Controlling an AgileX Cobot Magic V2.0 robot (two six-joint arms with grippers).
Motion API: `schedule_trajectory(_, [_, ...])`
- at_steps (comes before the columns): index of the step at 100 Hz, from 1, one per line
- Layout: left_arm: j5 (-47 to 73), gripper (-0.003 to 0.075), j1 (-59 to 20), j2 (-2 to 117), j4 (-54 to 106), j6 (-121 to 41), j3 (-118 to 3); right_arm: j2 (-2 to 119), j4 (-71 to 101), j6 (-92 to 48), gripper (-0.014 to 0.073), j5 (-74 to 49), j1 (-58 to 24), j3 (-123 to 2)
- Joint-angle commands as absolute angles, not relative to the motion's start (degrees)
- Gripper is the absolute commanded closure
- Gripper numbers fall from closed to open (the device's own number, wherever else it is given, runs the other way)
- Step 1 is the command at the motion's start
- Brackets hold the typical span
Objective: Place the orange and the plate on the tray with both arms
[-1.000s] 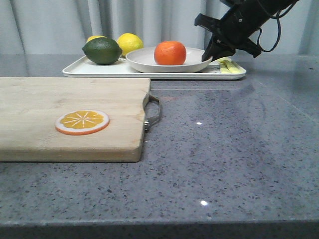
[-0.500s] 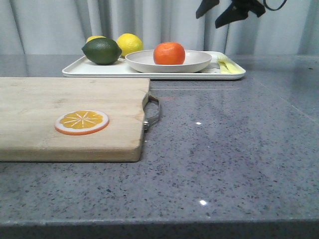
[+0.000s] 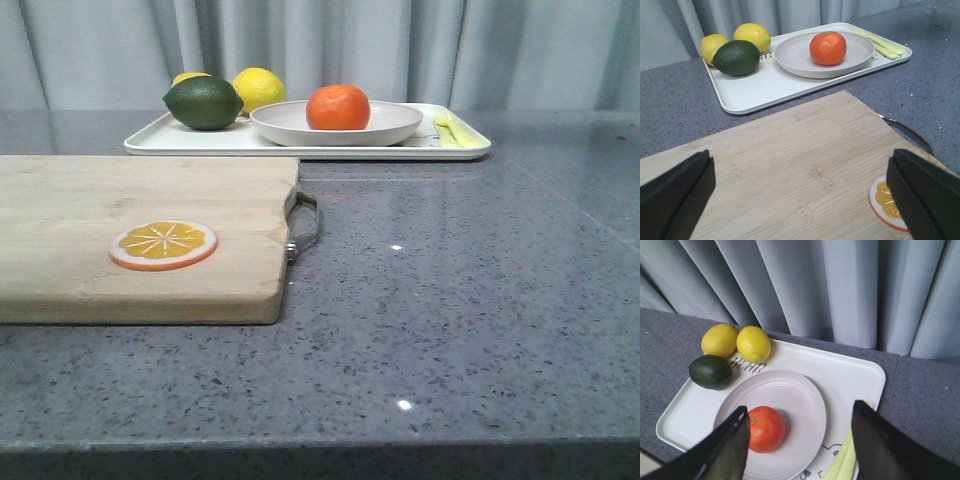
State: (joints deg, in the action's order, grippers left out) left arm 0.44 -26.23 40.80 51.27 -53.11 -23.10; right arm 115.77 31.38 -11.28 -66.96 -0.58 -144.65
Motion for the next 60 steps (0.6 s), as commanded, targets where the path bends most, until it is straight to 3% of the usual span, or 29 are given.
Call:
schedule_trajectory(1, [-2.20,0.0059,-26.18,40.54,51.61,-53.11,-24.57,108.90,32.74,-12.03,0.0137,-65.18,-0.35,-144.92])
schedule_trajectory(21, [-2.20,0.0059,-26.18,40.54,51.73,-53.11,-24.57,99.51,29.15,-14.02,0.0137,-65.21,-0.35,-137.07])
schedule_trajectory(60, [-2.20,0.0059,-26.18,40.54,53.05,-53.11,-24.57,74.14,17.81,-17.15,0.0137,-61.72,-0.35,-107.92])
